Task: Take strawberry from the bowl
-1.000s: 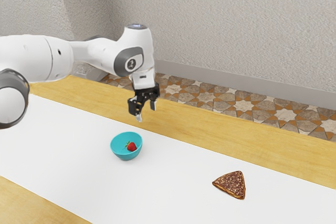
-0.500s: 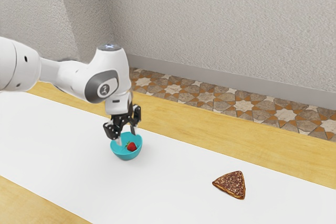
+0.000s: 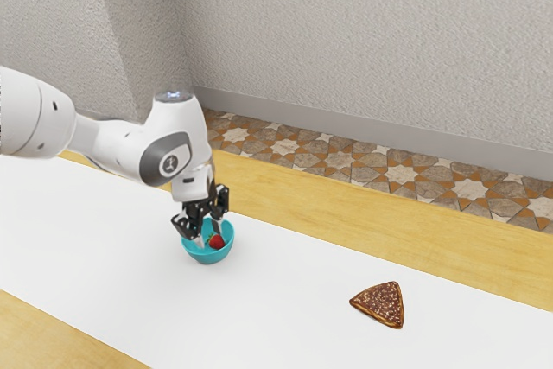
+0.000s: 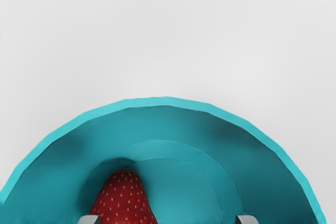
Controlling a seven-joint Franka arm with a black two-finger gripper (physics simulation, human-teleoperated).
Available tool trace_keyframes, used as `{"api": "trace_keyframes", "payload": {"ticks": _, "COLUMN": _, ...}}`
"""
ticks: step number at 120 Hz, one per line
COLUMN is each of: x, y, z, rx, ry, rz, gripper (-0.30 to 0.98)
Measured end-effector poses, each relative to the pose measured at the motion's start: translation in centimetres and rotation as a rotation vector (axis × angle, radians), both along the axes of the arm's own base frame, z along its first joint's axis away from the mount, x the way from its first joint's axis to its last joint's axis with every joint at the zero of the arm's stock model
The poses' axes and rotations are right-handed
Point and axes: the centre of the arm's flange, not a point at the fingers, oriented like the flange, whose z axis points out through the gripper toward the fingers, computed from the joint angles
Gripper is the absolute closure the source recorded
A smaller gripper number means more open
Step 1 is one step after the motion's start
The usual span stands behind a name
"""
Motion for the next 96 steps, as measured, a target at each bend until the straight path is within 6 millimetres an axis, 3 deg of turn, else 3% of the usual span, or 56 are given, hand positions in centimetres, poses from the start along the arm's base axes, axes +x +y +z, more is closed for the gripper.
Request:
{"api": "trace_keyframes", "payload": {"ticks": 67, "x": 1.2, "y": 0.6, "z": -2.6, "rx": -0.016, "ry": 0.001, "rz": -0.006, "gripper": 0.39}}
{"api": "trace_keyframes", "payload": {"ticks": 96, "x": 1.2, "y": 0.6, "z": -3.3, "rx": -0.021, "ry": 0.001, "rz": -0.006, "gripper": 0.54}}
